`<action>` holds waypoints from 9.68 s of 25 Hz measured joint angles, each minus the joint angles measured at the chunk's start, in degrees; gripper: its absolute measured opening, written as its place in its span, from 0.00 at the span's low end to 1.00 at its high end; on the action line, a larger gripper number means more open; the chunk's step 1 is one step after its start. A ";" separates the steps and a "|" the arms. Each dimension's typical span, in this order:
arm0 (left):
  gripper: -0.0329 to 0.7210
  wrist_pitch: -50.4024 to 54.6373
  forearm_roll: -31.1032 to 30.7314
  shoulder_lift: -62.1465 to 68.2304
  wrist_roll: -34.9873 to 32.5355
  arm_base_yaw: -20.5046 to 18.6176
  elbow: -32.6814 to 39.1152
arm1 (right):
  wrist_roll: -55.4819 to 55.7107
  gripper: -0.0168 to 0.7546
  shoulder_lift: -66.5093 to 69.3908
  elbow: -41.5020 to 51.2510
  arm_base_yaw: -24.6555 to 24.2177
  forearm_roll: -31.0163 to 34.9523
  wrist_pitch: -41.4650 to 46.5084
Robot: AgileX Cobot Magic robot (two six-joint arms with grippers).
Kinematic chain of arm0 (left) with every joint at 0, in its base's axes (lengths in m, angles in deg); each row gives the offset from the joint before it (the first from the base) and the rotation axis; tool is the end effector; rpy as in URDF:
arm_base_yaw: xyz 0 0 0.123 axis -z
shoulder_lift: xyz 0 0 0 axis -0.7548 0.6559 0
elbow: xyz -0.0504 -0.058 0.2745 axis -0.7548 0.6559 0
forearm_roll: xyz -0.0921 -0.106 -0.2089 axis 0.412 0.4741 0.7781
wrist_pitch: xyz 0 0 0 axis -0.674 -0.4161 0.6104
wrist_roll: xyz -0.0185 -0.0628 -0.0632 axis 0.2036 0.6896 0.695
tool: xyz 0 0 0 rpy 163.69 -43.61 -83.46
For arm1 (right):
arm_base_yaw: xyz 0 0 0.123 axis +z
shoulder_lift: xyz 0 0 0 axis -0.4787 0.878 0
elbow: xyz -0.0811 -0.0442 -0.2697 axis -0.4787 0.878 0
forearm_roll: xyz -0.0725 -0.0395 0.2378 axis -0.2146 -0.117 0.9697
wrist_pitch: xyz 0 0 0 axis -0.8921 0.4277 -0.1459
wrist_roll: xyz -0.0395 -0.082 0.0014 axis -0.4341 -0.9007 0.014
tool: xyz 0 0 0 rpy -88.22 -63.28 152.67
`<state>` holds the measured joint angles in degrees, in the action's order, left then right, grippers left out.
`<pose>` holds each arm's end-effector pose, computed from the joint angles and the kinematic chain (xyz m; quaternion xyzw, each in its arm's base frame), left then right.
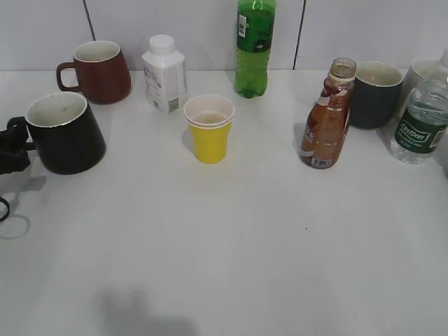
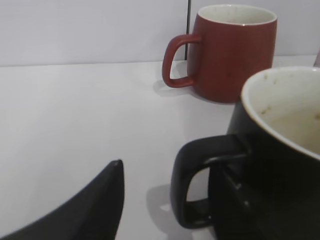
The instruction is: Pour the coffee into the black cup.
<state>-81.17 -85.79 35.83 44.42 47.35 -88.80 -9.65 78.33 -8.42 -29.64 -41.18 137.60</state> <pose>0.2686 -0.0055 0.1323 0.0447 0.7805 -0.0402 0.6223 -0.0061 -0.0061 0.2789 0.0729 0.8424 -0.0041 0.5338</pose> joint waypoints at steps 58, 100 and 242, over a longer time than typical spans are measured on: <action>0.54 2.06 -17.01 6.39 3.38 -5.30 -9.09 | 0.00 0.76 0.00 0.00 0.00 0.00 0.00; 0.09 -3.07 -33.85 9.02 11.64 -2.66 -15.30 | 0.00 0.76 0.00 0.00 0.00 0.00 0.00; 0.09 -3.19 -54.42 2.80 26.48 13.32 -20.86 | -16.13 0.71 90.19 1.12 22.32 -2.03 -113.97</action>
<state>-84.36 -140.21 38.63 70.89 60.67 -109.66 -25.78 168.52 -7.30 -7.32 -43.21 23.62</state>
